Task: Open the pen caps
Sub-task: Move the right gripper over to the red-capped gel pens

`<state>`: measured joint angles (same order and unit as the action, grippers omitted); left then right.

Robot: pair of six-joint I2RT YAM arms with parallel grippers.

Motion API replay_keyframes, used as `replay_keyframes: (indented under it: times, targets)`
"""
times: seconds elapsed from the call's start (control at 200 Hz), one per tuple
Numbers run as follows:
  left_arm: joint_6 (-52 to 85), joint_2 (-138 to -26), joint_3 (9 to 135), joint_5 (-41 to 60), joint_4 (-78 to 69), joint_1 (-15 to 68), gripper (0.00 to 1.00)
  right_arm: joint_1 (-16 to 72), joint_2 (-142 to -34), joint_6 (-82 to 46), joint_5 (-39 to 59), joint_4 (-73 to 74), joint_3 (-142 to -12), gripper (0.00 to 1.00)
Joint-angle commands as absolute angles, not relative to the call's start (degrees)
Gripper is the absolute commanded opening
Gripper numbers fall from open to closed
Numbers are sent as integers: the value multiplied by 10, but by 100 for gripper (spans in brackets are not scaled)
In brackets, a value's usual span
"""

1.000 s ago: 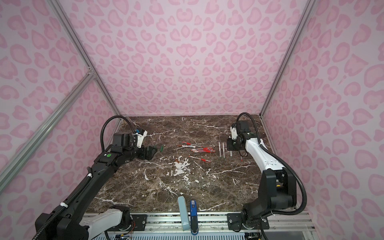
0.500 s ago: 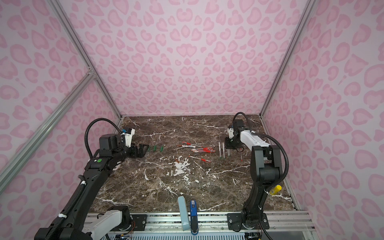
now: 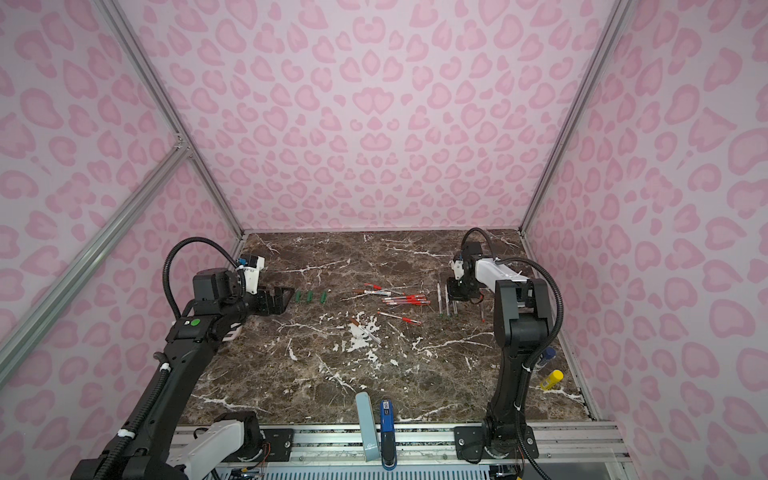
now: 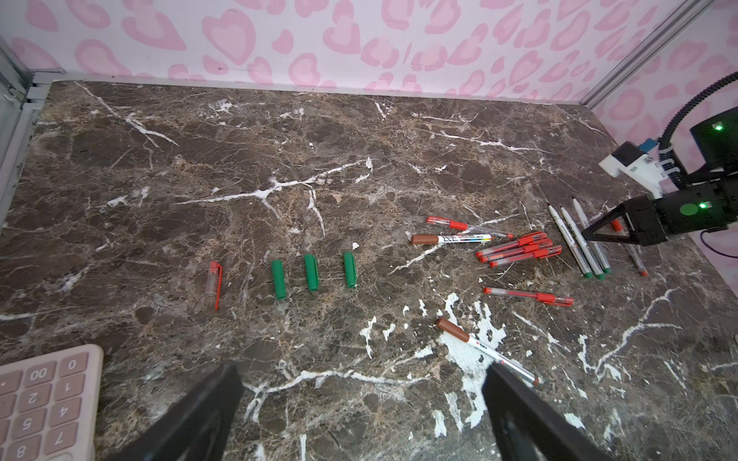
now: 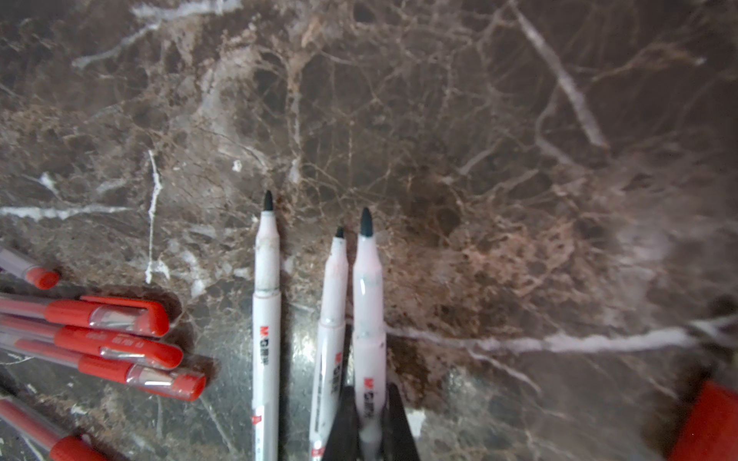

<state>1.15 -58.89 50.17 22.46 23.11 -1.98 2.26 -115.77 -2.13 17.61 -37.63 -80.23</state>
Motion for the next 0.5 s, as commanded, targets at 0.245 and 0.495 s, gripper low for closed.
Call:
replay_keyframes:
  times: [0.245, 0.495]
  targets:
    - [23, -593, 507, 232, 220, -31, 98, 24, -1152, -34, 170, -385, -787, 18]
    - [25, -589, 509, 234, 221, -36, 98, 25, -1119, -32, 174, -395, -788, 26]
